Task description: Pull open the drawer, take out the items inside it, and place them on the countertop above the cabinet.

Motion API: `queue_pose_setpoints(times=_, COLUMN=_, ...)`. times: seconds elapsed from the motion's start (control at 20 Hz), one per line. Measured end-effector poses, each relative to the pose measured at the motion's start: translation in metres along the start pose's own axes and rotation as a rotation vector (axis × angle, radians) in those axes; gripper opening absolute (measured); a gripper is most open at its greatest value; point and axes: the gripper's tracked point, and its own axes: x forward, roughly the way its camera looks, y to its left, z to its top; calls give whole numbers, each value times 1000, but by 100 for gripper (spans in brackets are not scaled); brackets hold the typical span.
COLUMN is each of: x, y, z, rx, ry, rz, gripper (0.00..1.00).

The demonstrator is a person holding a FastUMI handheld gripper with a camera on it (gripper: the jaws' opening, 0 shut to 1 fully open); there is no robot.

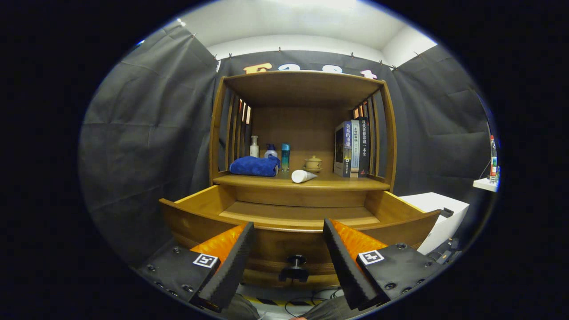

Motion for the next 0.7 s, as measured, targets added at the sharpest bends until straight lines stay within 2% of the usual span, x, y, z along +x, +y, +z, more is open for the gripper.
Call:
queue_pose_setpoints(times=0.35, x=16, y=-1, z=-27, rx=29, ry=35, rz=-15, gripper=99)
queue_pose_setpoints(times=0.7, x=25, y=-9, z=-31, rx=-24, ry=-24, rz=-99, gripper=97)
